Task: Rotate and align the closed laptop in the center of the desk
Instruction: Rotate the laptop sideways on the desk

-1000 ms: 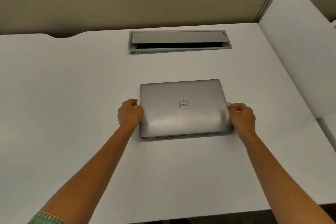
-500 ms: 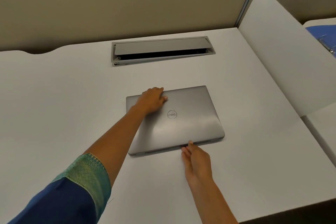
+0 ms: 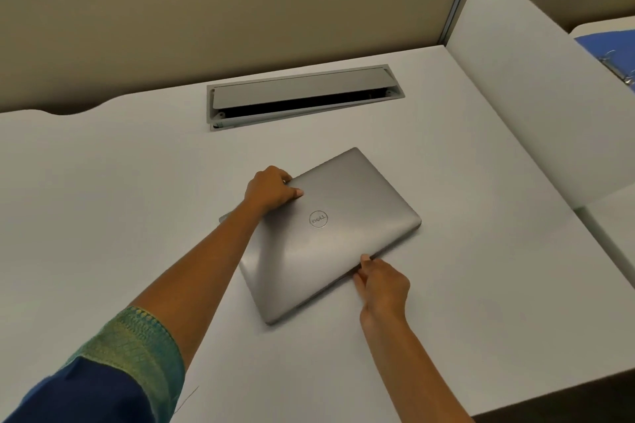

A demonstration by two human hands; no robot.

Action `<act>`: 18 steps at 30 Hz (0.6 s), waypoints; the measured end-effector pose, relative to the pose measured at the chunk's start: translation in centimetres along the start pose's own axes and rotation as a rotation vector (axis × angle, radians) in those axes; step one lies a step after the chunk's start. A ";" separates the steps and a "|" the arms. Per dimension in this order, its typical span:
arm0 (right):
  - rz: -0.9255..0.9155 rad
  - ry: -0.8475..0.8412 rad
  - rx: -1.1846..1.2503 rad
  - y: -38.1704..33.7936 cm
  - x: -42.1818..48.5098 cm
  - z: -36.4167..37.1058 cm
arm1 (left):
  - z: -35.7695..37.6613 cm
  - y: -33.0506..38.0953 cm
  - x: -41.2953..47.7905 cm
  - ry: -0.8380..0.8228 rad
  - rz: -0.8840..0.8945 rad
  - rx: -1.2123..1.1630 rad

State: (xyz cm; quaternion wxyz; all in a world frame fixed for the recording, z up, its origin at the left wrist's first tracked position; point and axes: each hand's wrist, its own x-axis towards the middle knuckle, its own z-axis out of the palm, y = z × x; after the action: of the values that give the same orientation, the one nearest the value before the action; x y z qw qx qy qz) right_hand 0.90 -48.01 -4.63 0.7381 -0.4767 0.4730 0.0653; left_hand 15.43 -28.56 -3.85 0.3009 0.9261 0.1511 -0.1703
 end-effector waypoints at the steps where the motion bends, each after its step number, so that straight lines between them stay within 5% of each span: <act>1: -0.027 -0.005 -0.019 -0.4 0.1 0.1 | -0.2 -0.7 -0.5 0.013 -0.042 -0.038; 18: -0.295 -0.243 -0.816 -8.2 5.2 4.3 | 3.0 -8.2 -9.4 0.227 -0.385 -0.698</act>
State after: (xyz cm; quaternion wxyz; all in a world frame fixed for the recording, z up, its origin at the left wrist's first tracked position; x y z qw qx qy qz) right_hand 10.99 -50.93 -2.86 0.5413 -0.7800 0.2453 0.1961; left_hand 3.21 -25.66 -6.44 0.5408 0.7362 0.4026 -0.0587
